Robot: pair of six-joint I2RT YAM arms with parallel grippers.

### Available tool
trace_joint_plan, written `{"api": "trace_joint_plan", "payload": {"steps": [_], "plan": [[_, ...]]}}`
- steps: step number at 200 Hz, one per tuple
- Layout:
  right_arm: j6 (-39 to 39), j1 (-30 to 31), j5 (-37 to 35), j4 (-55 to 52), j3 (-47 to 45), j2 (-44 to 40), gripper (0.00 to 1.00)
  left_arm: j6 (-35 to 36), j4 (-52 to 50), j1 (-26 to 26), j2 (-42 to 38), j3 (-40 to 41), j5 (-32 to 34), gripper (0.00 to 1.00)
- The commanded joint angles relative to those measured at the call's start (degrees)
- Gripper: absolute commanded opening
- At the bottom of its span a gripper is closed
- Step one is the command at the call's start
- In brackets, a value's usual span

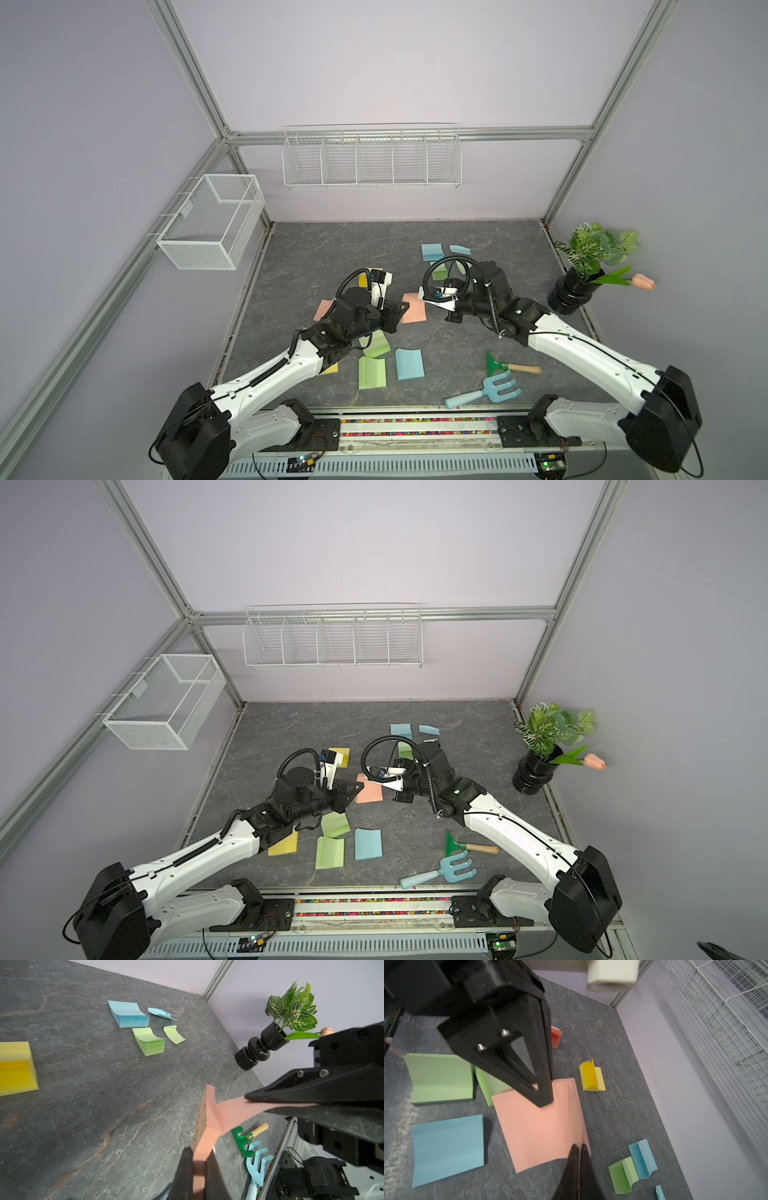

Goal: Tear off pages from different memo pads
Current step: Tear off the paper from the memo pad, then place the paper at the center of the board.

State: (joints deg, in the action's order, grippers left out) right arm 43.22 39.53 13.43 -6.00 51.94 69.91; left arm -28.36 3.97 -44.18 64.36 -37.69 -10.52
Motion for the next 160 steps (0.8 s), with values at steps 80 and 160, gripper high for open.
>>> {"api": "trace_joint_plan", "payload": {"steps": [80, 160], "plan": [[-0.7, -0.3, -7.5, 2.8, 1.2, -0.6, 0.07, -1.6, -6.9, 0.4, -2.6, -1.8, 10.2, 0.01], [20.9, -7.4, -26.6, -12.8, 12.9, 18.5, 0.13, -4.2, -10.5, 0.4, -8.8, -1.4, 14.3, 0.01]]}}
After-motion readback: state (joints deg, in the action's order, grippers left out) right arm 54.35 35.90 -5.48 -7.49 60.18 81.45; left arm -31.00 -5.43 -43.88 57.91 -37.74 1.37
